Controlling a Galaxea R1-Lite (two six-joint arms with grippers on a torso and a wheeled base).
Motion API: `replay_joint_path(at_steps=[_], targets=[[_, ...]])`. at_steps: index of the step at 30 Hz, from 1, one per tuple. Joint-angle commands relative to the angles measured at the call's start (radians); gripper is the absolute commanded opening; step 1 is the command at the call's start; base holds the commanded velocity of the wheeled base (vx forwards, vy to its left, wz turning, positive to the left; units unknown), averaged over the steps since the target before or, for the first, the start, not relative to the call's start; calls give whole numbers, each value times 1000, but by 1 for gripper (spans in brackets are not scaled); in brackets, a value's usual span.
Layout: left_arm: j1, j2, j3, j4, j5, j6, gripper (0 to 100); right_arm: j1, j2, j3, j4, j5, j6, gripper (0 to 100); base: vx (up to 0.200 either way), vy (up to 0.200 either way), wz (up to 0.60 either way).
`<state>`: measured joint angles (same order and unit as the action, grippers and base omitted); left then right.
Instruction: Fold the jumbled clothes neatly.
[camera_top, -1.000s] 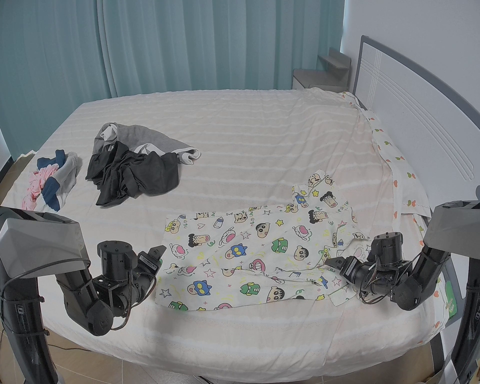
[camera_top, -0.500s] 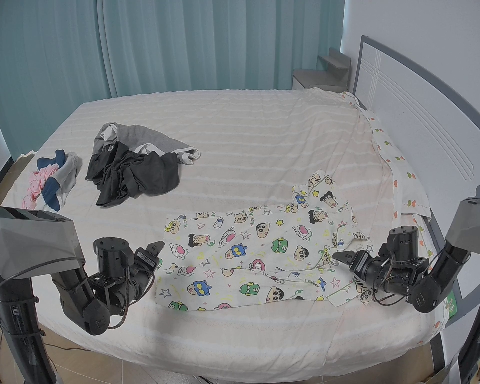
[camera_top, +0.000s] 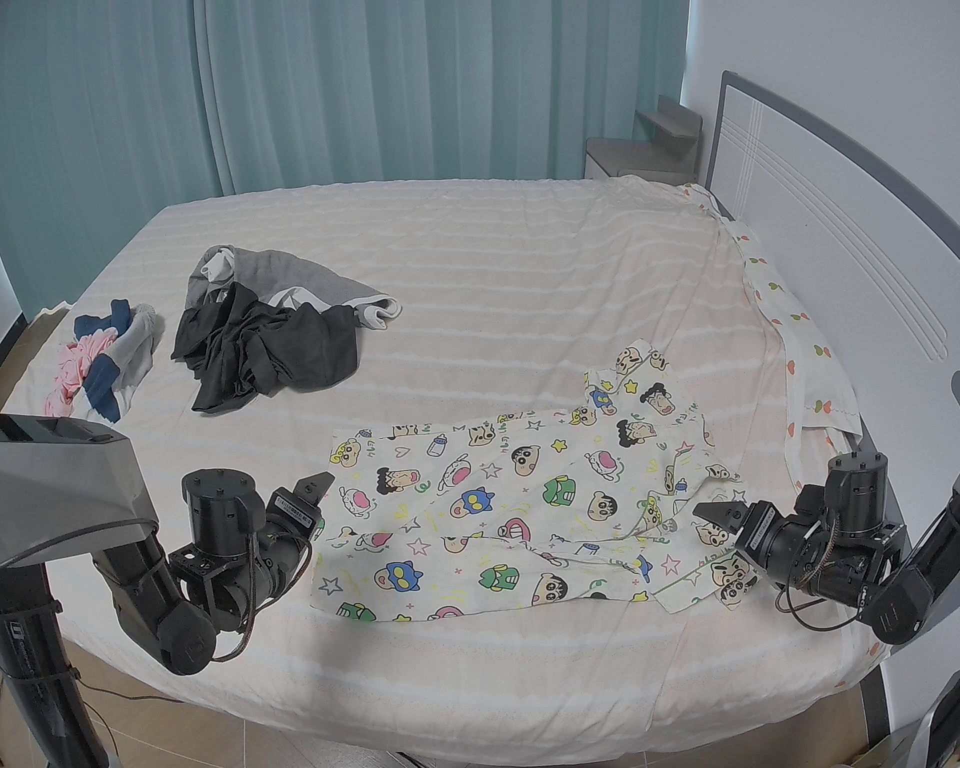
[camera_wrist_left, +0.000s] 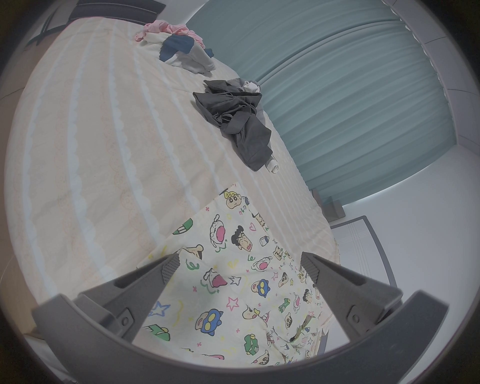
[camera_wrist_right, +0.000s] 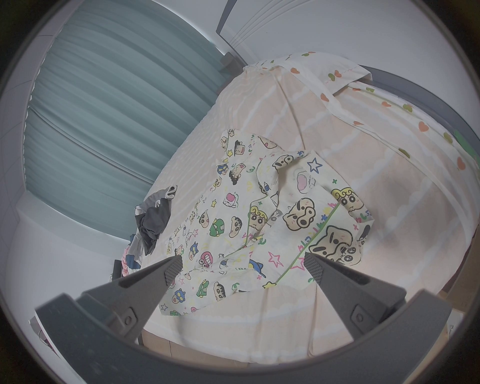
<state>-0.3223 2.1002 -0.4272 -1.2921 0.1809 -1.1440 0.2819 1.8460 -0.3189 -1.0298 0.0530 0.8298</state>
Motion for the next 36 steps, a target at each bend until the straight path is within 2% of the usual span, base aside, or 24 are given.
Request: replay_joint_path(at_steps=[1,6,21,31,34,36], targets=[[-1,-14,1,1,-3,-3,100,0,-19,11,0,-1,0,100,0,0,0],[-1,-19,5,1,-8,-6,100,0,-13,11,-1,1,0,100,0,0,0],[-29,-9,13,-1,-4,3,100,3,-14,12,0,-1,-1,100,200,0,0],[-29,-5,13,1,-8,6,100,3,-19,12,0,-4,-6,100,0,0,0],[-29,7,13,1,-8,38,100,5,-22,12,0,-4,-8,100,0,0,0],[-26,29,5,-1,-8,118,100,16,-31,17,0,-8,-8,100,0,0,0]])
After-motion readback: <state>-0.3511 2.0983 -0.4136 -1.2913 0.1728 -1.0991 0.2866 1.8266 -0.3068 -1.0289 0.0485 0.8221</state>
